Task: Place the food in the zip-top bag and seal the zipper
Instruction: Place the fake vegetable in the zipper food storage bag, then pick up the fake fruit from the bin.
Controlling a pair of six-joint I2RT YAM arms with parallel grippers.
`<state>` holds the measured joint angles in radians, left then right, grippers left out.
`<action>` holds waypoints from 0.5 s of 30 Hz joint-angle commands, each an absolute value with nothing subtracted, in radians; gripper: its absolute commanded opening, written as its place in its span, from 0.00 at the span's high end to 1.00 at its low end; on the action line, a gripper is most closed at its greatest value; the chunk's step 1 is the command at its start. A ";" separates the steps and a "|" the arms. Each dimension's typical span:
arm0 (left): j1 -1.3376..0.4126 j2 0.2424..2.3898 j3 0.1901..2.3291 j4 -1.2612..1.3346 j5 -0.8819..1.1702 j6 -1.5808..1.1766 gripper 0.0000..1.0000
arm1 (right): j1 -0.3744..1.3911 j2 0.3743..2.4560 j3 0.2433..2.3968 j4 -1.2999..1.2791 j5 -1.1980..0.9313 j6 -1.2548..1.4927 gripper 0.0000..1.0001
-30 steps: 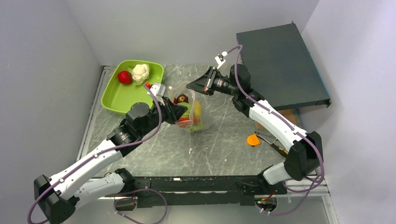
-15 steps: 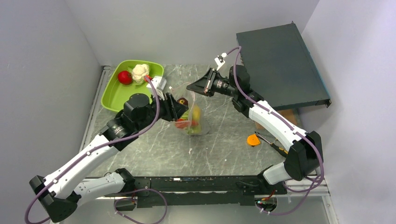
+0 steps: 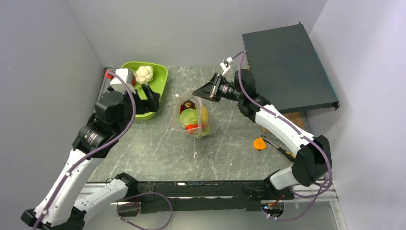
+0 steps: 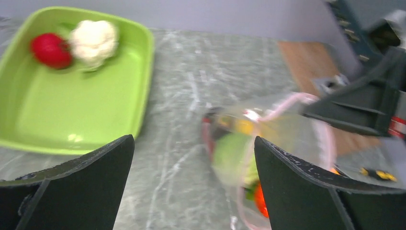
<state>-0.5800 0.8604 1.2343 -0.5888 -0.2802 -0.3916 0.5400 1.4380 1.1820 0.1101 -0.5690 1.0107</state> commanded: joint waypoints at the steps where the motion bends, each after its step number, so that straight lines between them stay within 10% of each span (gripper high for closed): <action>1: -0.387 0.884 1.185 -0.615 -0.297 -0.372 0.00 | 0.540 1.372 1.193 0.174 -0.558 1.001 1.00; 15: -0.005 1.312 1.115 -0.280 -0.303 -0.451 0.00 | 0.542 1.361 1.195 0.146 -0.572 0.993 1.00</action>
<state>-0.0563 1.2037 1.0904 -0.4351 -0.2859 -0.4309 0.5404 1.4189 1.1805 0.0956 -0.5560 0.9947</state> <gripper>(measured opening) 0.996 0.007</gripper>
